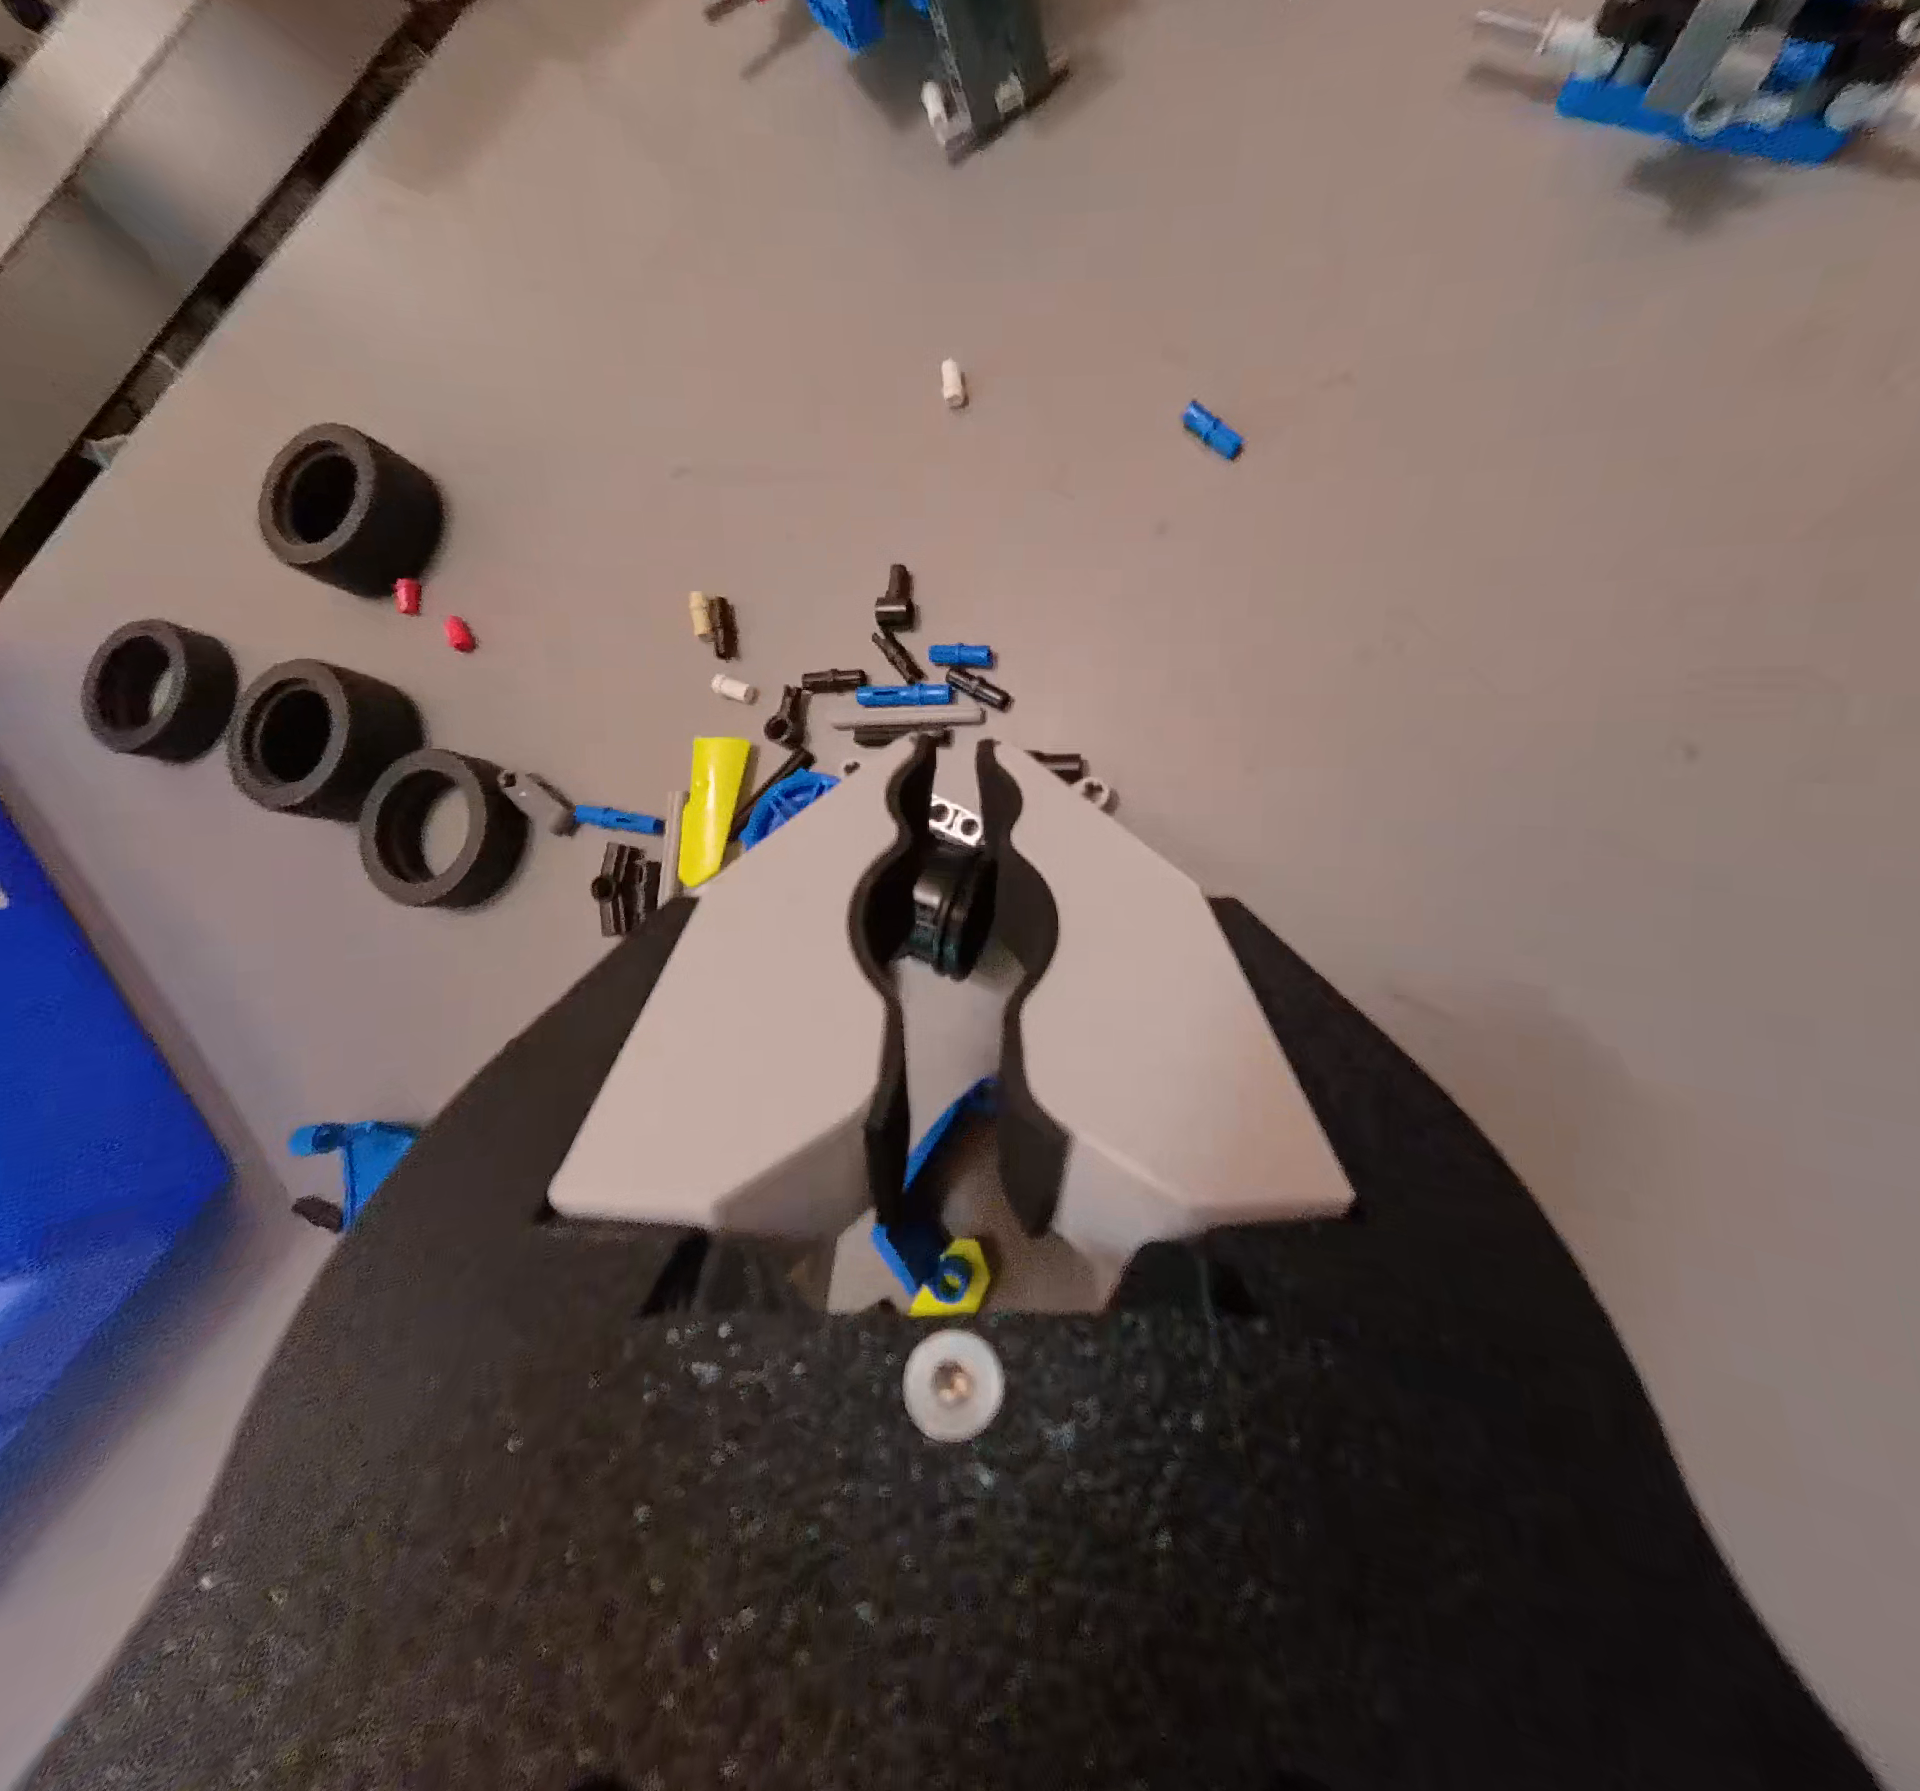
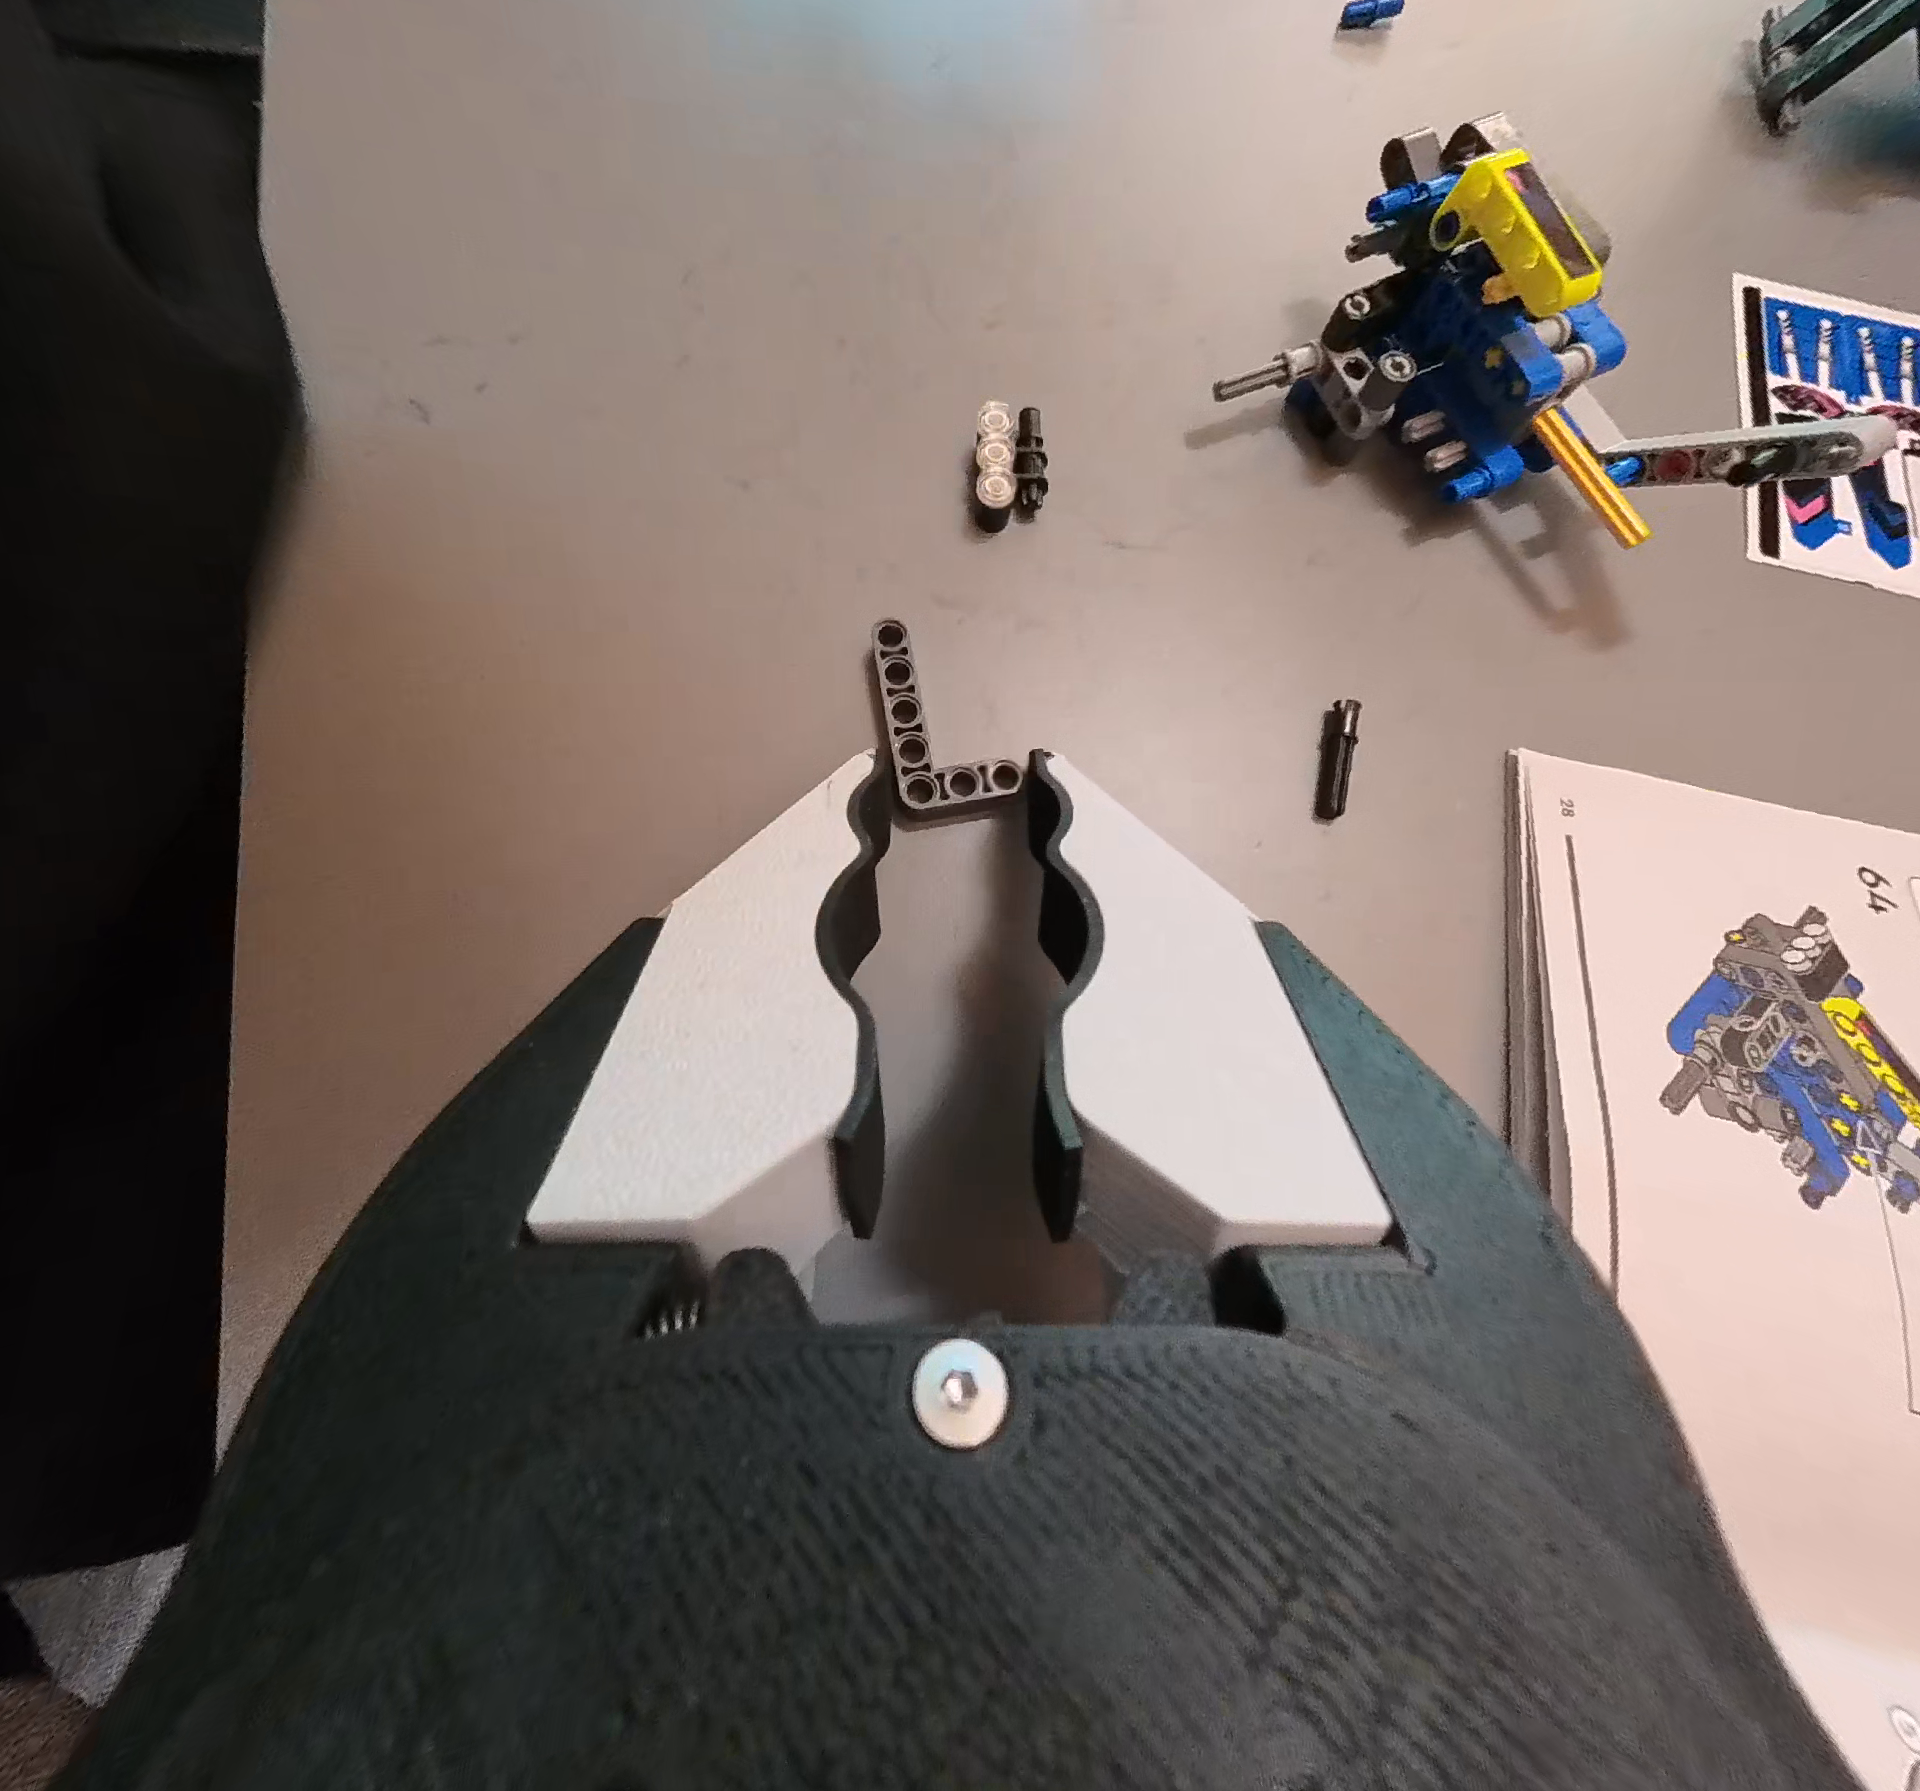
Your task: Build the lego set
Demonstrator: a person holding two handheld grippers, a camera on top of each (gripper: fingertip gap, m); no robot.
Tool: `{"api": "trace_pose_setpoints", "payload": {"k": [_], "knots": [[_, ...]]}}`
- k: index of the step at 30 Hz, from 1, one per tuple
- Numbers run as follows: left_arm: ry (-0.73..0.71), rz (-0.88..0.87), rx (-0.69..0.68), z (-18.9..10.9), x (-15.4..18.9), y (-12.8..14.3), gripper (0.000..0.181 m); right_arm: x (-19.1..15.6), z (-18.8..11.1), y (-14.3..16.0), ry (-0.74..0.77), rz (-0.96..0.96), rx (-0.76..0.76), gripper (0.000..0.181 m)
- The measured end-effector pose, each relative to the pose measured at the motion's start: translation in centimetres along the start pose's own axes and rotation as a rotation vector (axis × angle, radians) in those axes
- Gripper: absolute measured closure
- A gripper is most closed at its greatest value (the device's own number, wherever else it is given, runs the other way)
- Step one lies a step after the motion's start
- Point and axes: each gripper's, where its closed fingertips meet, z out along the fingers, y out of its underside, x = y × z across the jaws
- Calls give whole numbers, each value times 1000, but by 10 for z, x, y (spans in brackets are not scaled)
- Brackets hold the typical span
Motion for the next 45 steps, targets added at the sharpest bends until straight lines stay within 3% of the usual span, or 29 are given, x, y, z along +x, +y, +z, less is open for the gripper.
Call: {"api": "trace_pose_setpoints", "payload": {"k": [4, 11, 21, 27, 31, 40, 45], "knots": [[38, 15, -75, 18, -3, 8, 176, 2, -1, 0, 32, -6, 2, 152], [58, 21, -71, 28, -14, 6, 175, 5, -2, 0, 74, -15, 5, 146], [147, 41, -83, 31, 5, 3, 175, 4, -5, 2, 62, -15, 7, 138], [107, -44, -146, 40, 10, 7, 175, 8, -6, 4, 78, 7, 4, 136], [27, -21, -212, 44, 0, 13, 177, 10, -8, 5, 93, 10, 4, 136], [35, -14, -210, 45, 7, -1, 172, 11, -13, 9, 106, 7, 5, 136], [-10, -32, -275, 53, 0, 6, 177, 10, -15, 10, 114, -7, 7, 136]]}}
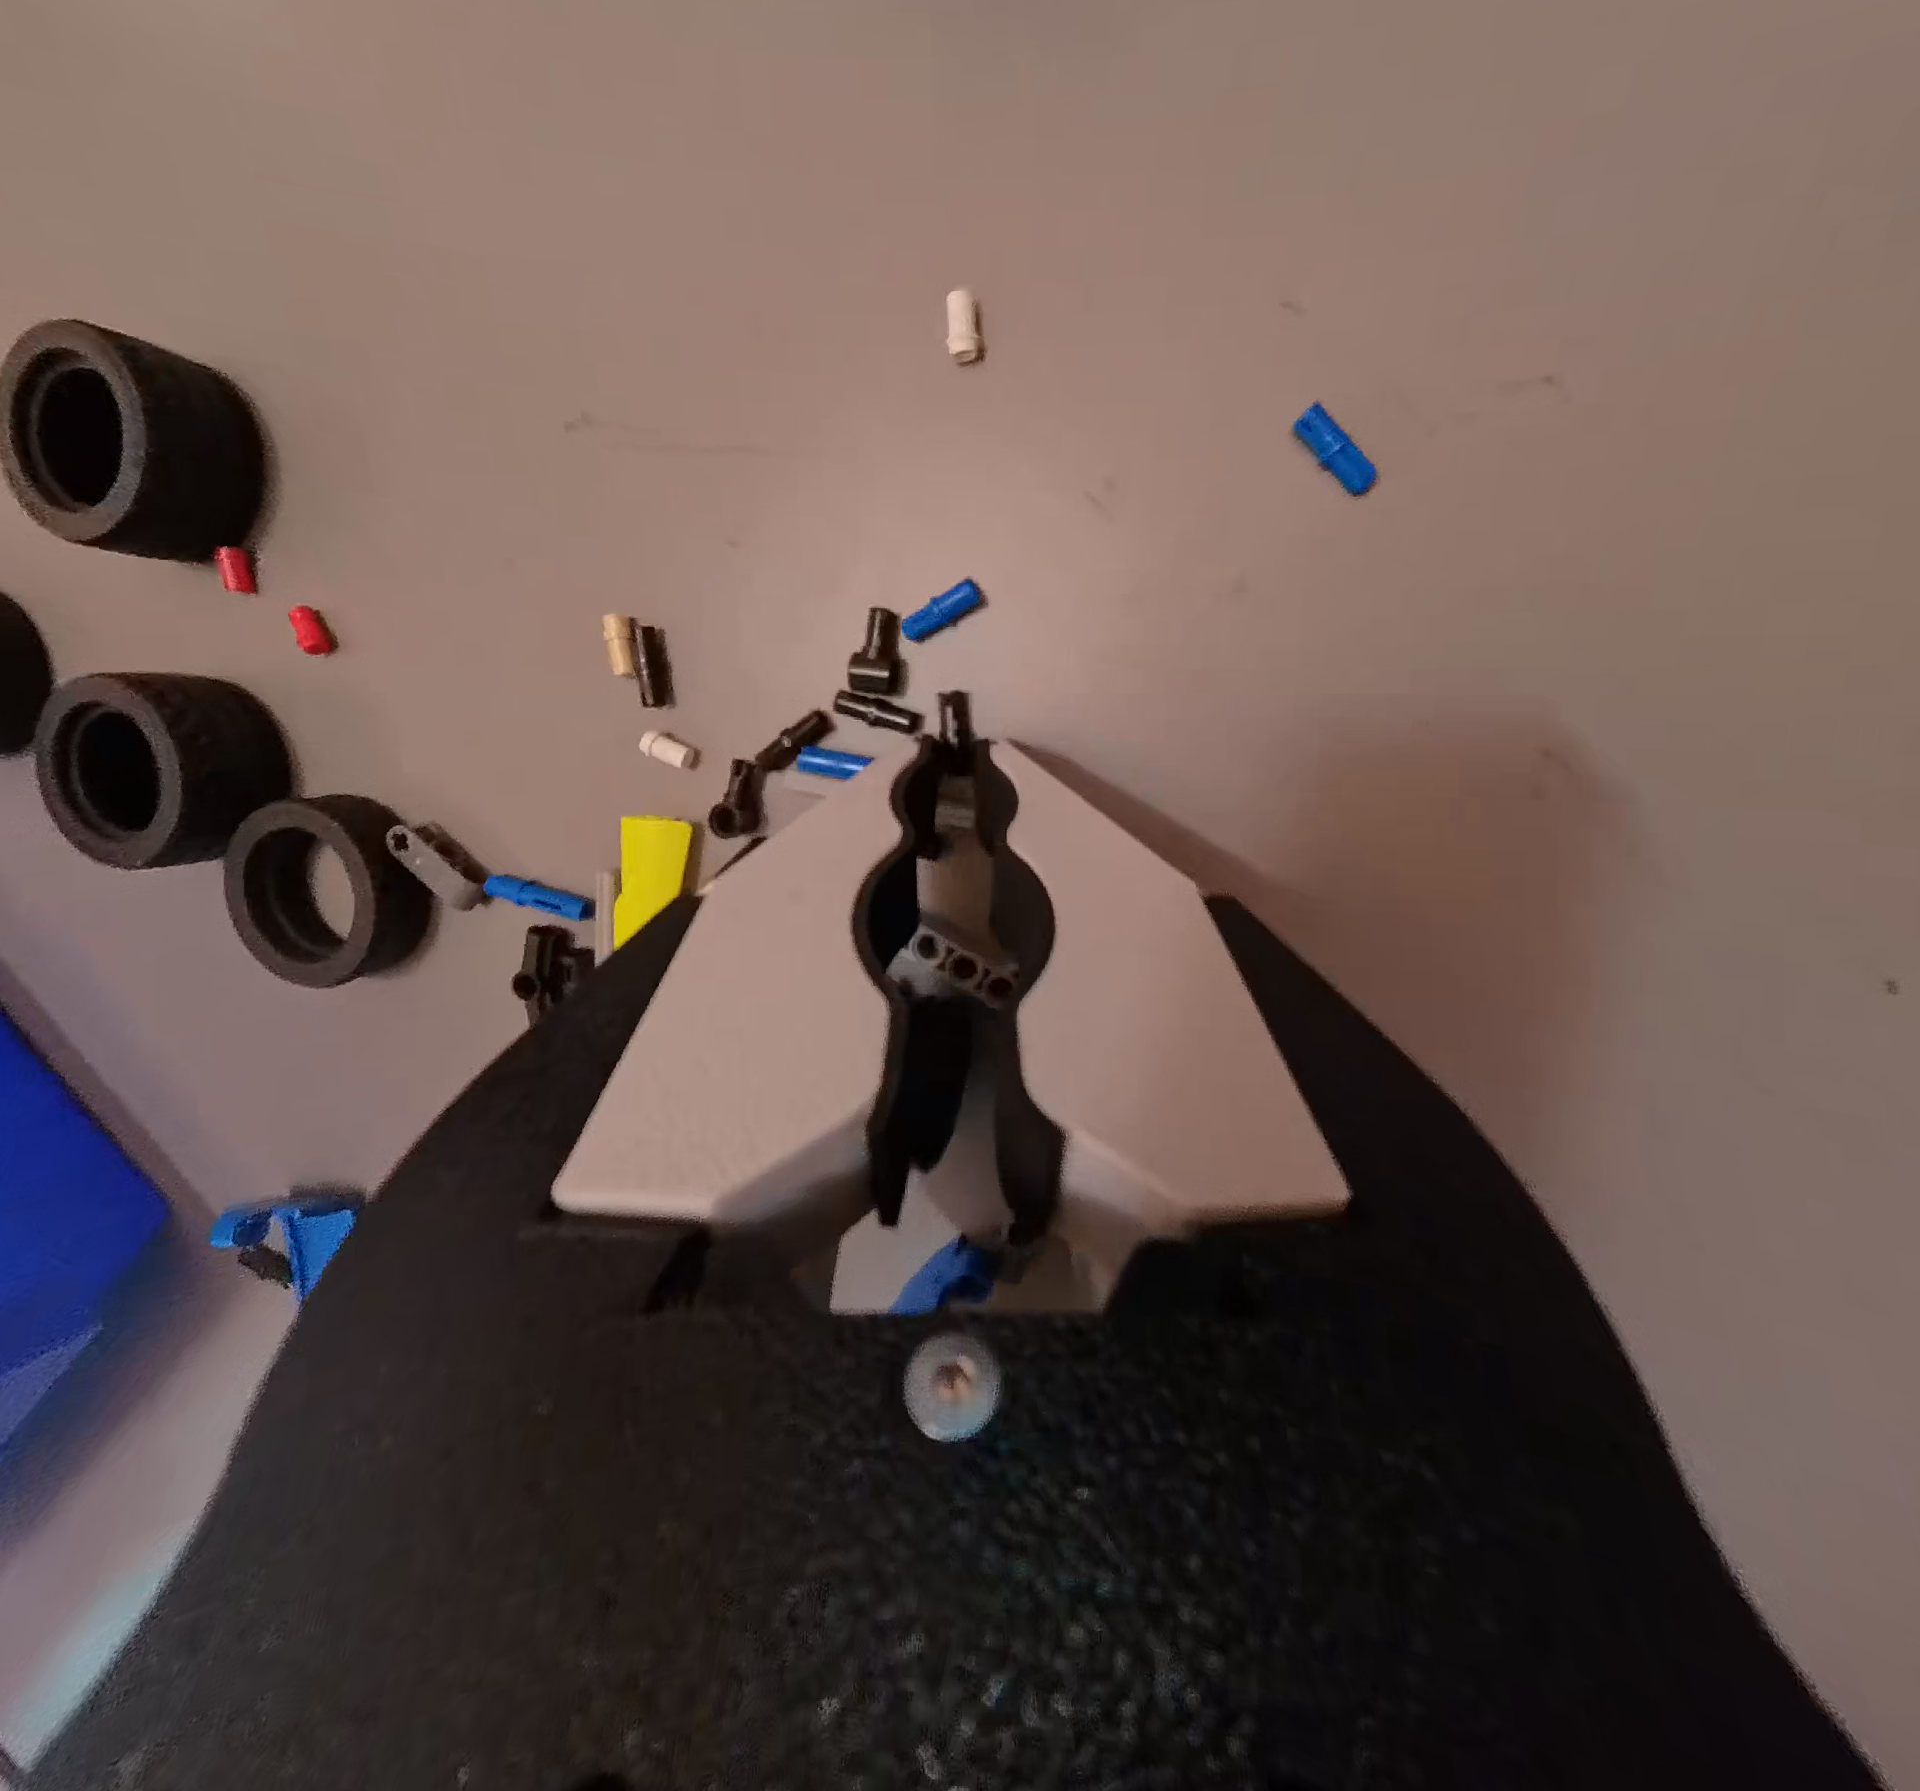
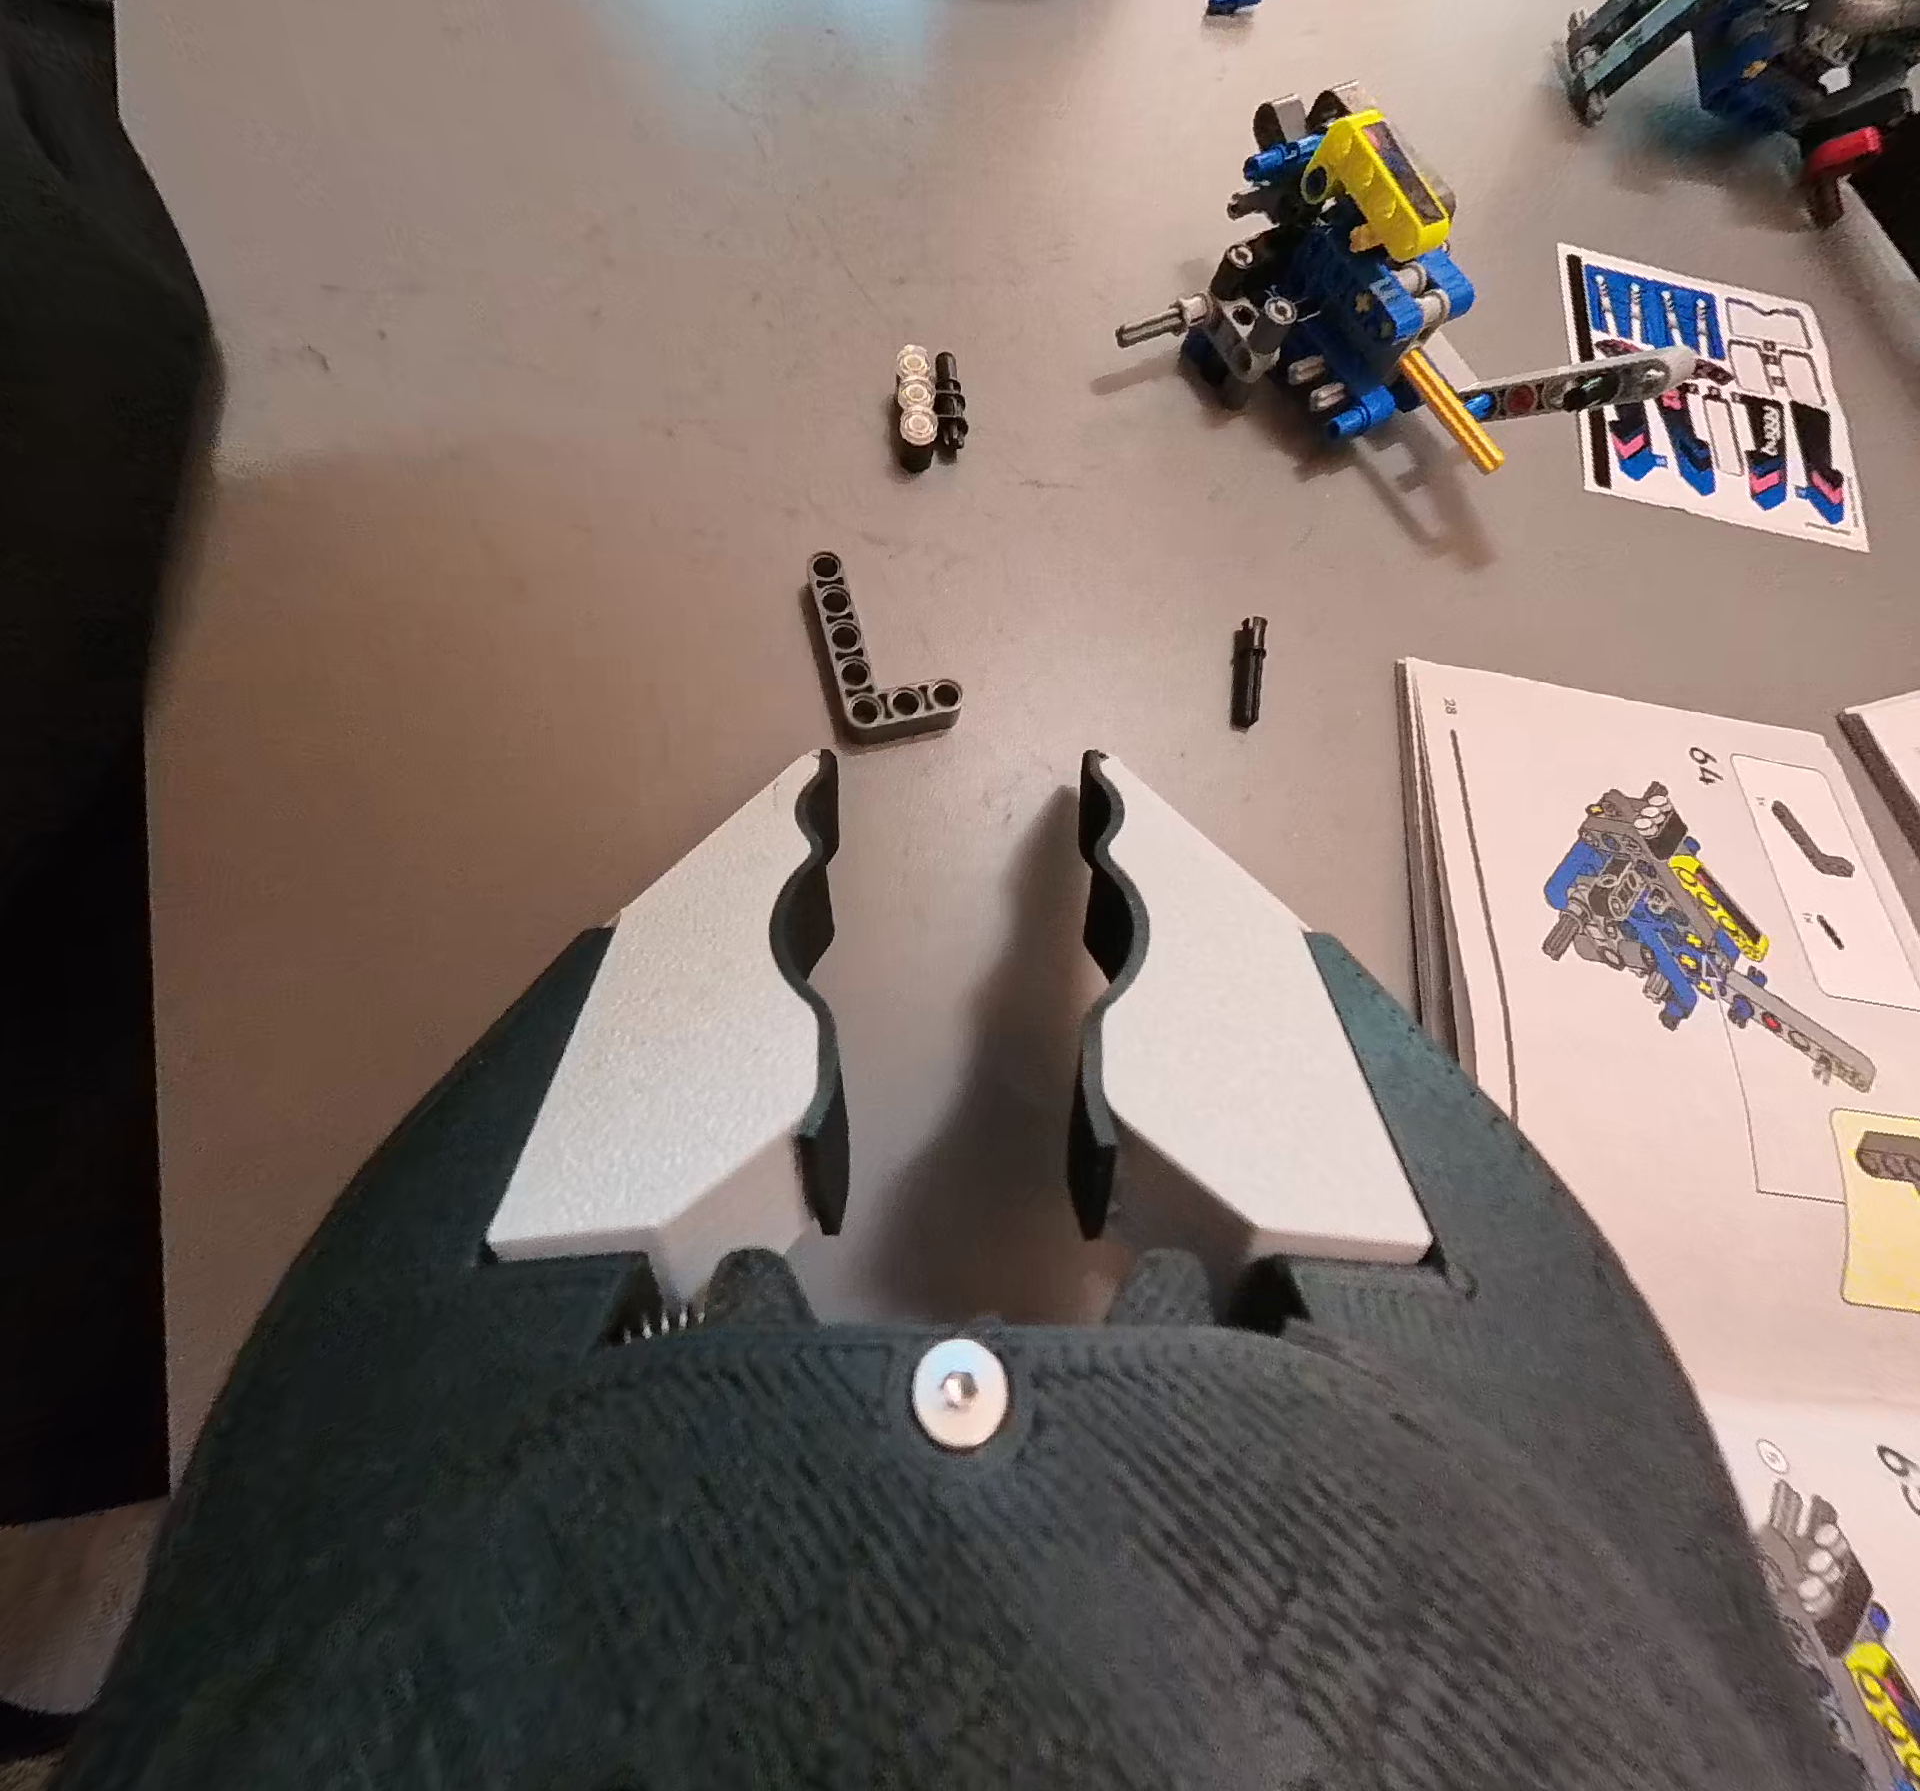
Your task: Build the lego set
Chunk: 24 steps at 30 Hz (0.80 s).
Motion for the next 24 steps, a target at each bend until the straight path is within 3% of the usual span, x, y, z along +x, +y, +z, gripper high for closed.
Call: {"api": "trace_pose_setpoints", "payload": {"k": [8, 11, 14, 18, 21, 24], "knots": [[-52, 98, 40, -3, 0, -2, 180, 0, -5, 3, 19, -15, 5, 136], [-47, 179, 205, -22, 10, -24, 180, 1, -7, 0, 27, -14, 27, 135], [13, 276, 430, -54, 40, -57, 180, 6, -11, -2, 50, 5, 54, 135], [215, 308, 666, -89, 98, -89, 180, 21, -10, -9, 176, -12, 79, 136], [361, 306, 743, -104, 139, -103, 180, 19, -12, -32, 282, -139, 158, 139], [497, 282, 757, -109, 179, -113, 180, 27, -22, -41, 467, -335, 137, 138]]}}
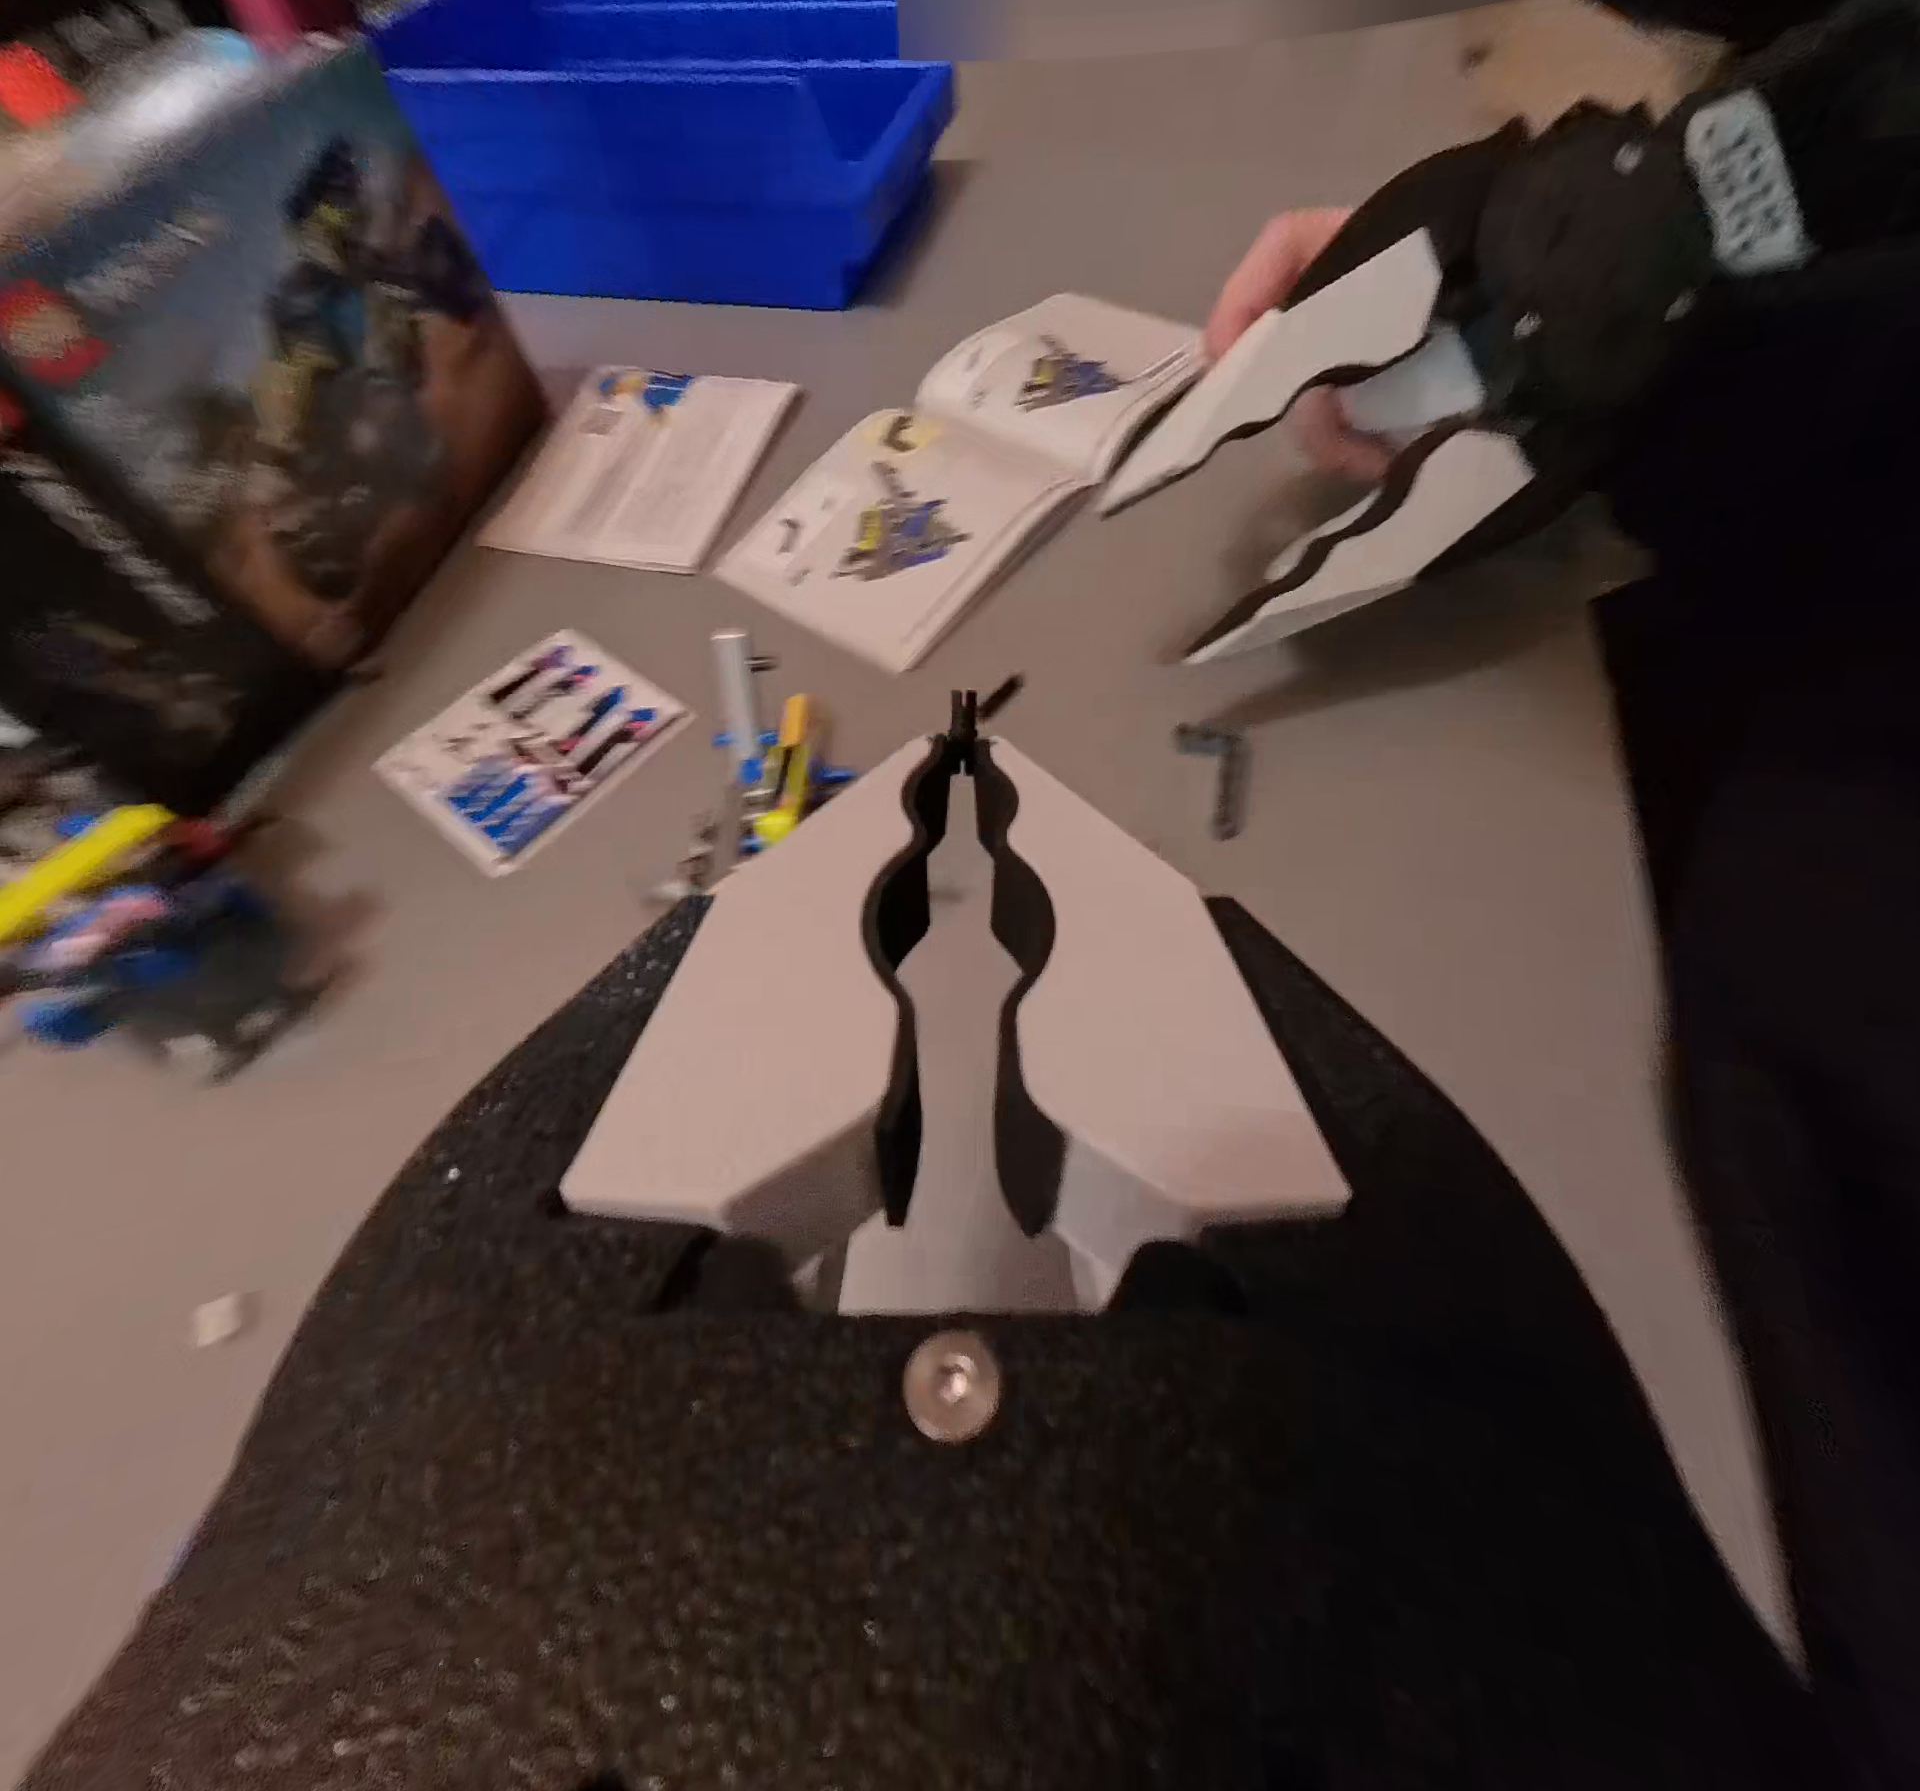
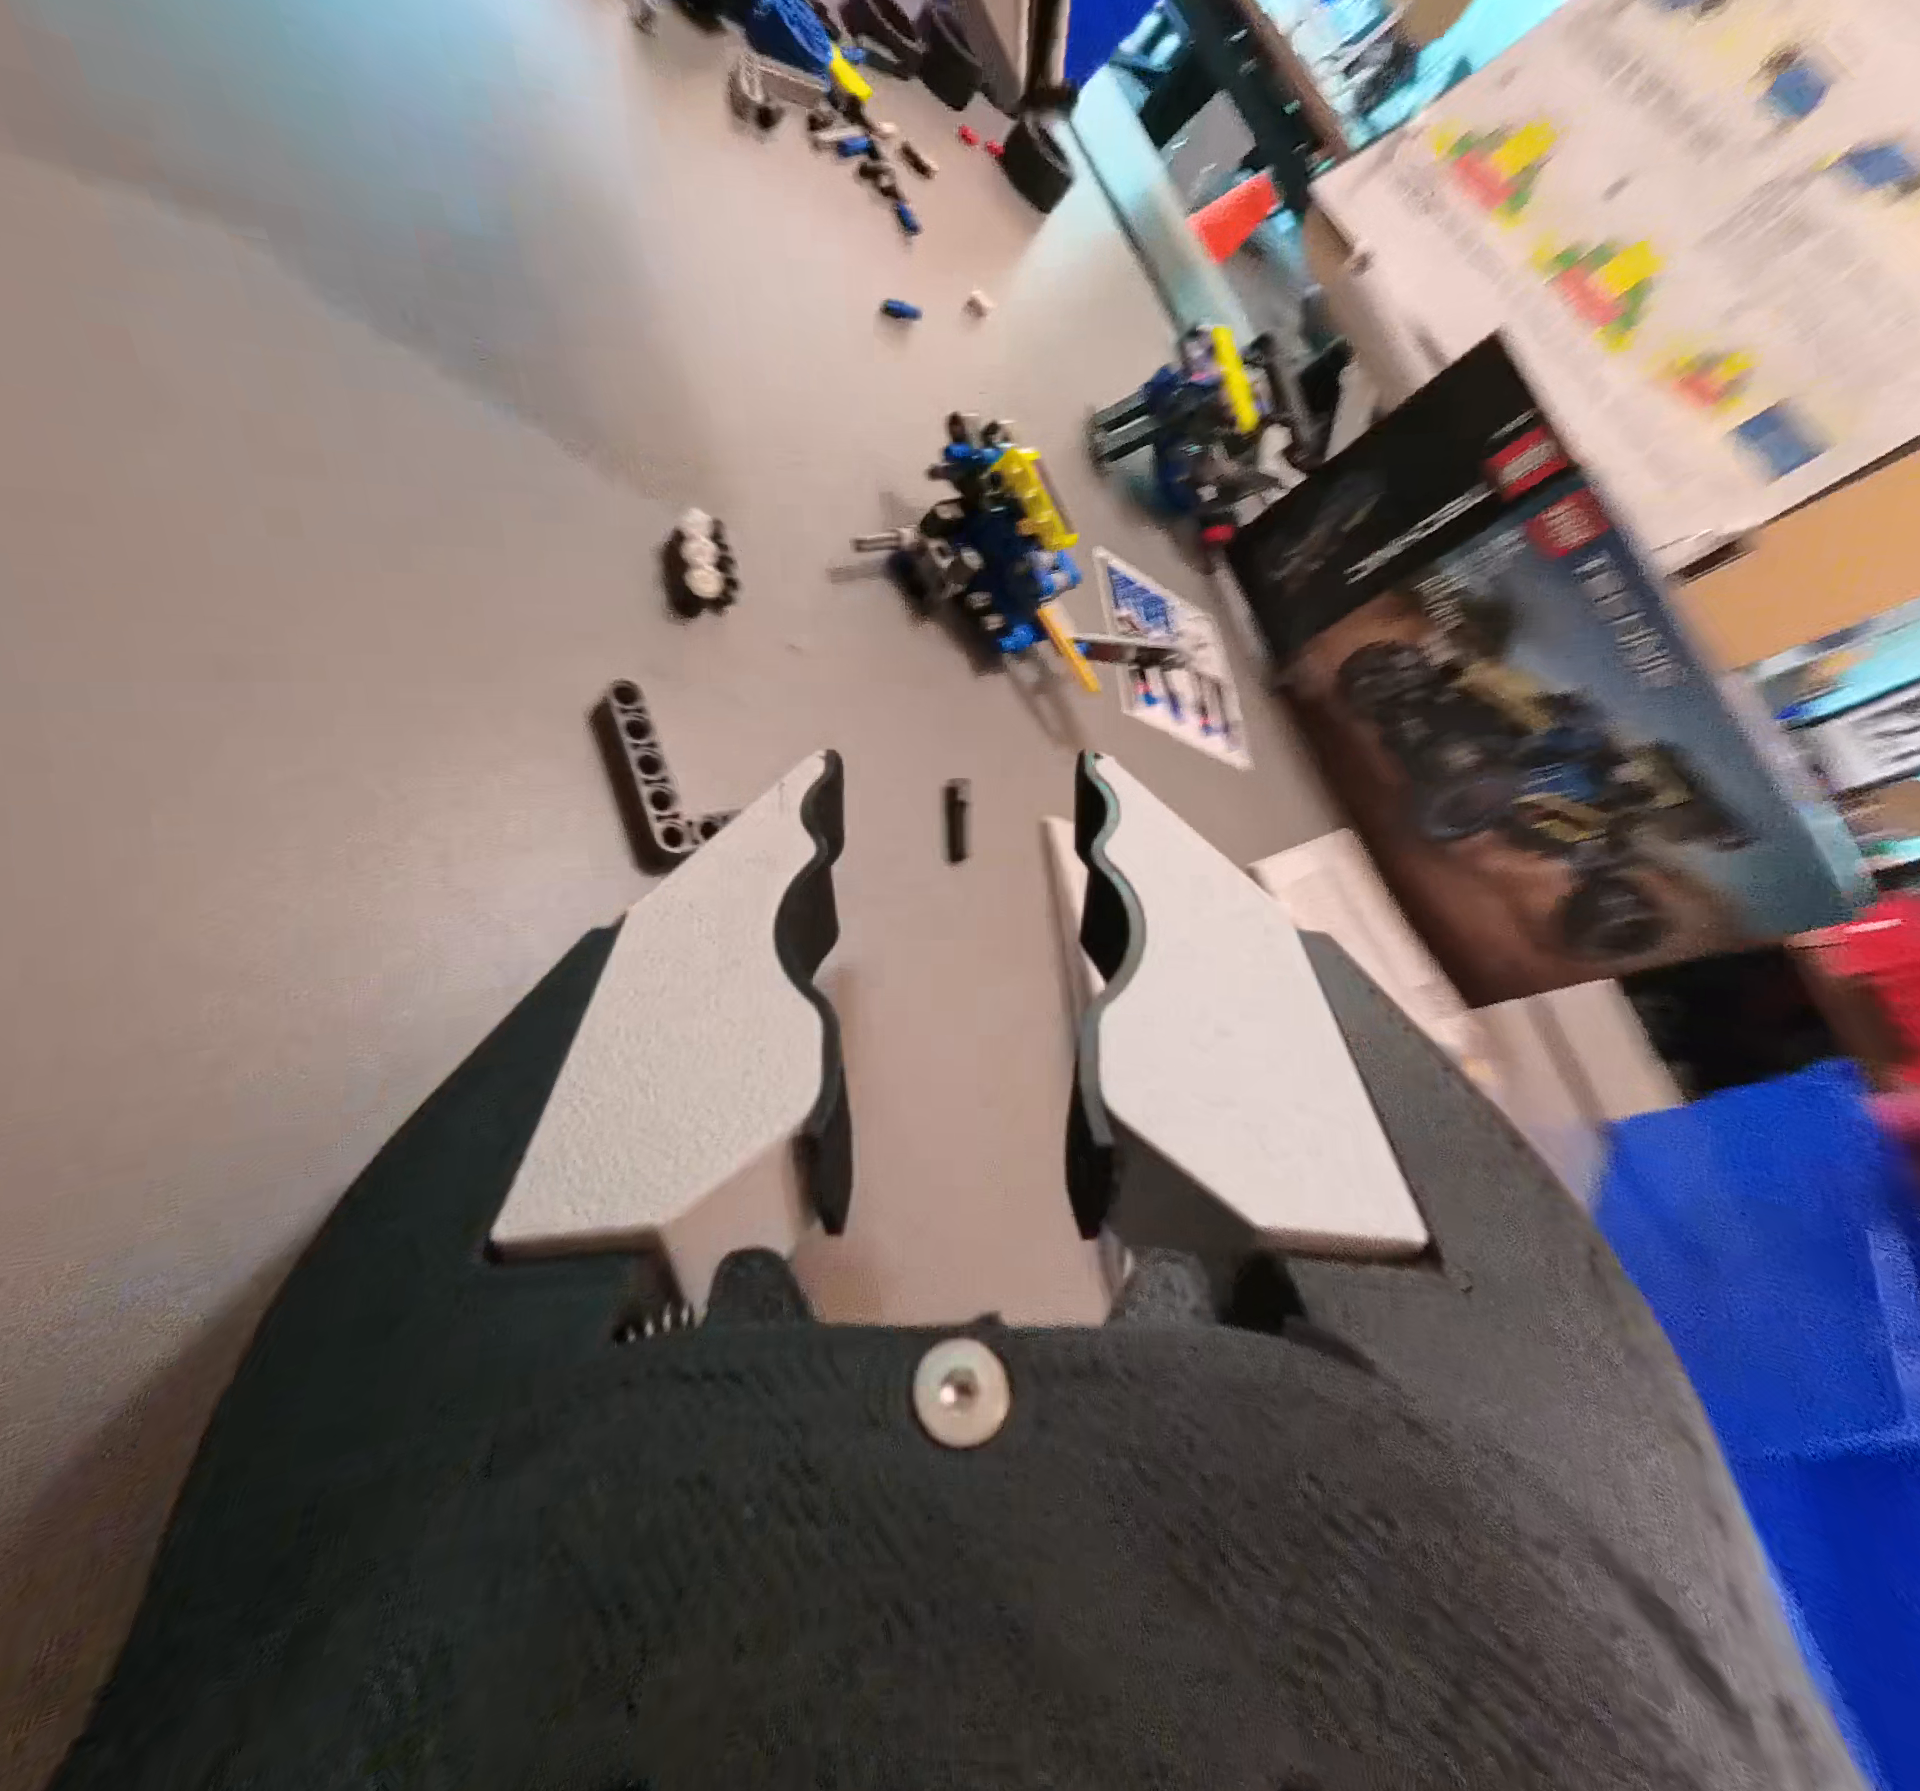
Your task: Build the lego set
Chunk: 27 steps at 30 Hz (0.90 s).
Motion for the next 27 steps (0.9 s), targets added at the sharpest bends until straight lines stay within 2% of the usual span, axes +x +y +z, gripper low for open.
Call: {"api": "trace_pose_setpoints", "payload": {"k": [5, 10, 12, 21, 27], "knots": [[183, -196, -48, 52, 51, -3, 180, 6, -7, -18, 139, -153, 112, 133], [230, -253, -139, 90, 75, 4, 180, -2, -8, -4, 190, -380, 84, 132], [198, -232, -192, 97, 74, 10, 180, 2, -13, -6, 237, -392, 111, 141], [203, -240, -224, 110, 78, 9, 180, 1, -19, -1, 258, -472, 143, 150], [194, -255, -234, 118, 73, 8, 180, 1, -15, 7, 273, -560, 82, 158]]}}
